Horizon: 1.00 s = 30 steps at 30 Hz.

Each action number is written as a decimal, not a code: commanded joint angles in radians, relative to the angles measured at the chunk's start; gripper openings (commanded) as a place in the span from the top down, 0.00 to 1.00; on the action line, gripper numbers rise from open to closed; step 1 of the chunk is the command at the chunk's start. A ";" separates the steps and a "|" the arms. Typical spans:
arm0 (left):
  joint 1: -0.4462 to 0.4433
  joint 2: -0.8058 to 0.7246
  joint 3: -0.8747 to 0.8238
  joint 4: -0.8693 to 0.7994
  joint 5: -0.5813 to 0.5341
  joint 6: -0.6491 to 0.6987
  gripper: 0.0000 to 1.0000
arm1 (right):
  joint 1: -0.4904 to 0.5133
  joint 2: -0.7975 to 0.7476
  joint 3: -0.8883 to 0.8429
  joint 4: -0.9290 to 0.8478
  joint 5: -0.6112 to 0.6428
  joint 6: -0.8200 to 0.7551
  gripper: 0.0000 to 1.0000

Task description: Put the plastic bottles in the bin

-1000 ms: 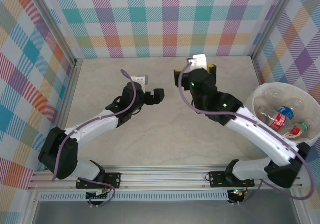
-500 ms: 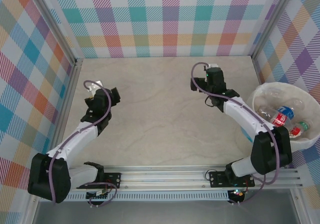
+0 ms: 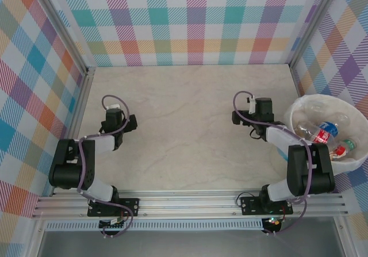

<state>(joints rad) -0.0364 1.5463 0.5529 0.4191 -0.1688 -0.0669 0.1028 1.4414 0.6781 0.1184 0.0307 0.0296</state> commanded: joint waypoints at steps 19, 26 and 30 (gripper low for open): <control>-0.061 0.016 -0.168 0.451 -0.139 0.045 0.00 | -0.131 0.100 -0.272 0.729 -0.180 -0.024 0.00; -0.061 0.018 -0.165 0.449 -0.131 0.047 0.00 | -0.130 0.100 -0.272 0.728 -0.160 -0.022 0.00; -0.060 0.019 -0.160 0.442 -0.118 0.054 0.00 | -0.128 0.100 -0.272 0.728 -0.159 -0.022 0.00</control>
<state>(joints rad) -0.0906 1.5589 0.3805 0.8429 -0.2897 -0.0315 -0.0147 1.5440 0.3885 0.8074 -0.1211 -0.0078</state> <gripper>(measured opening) 0.999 0.997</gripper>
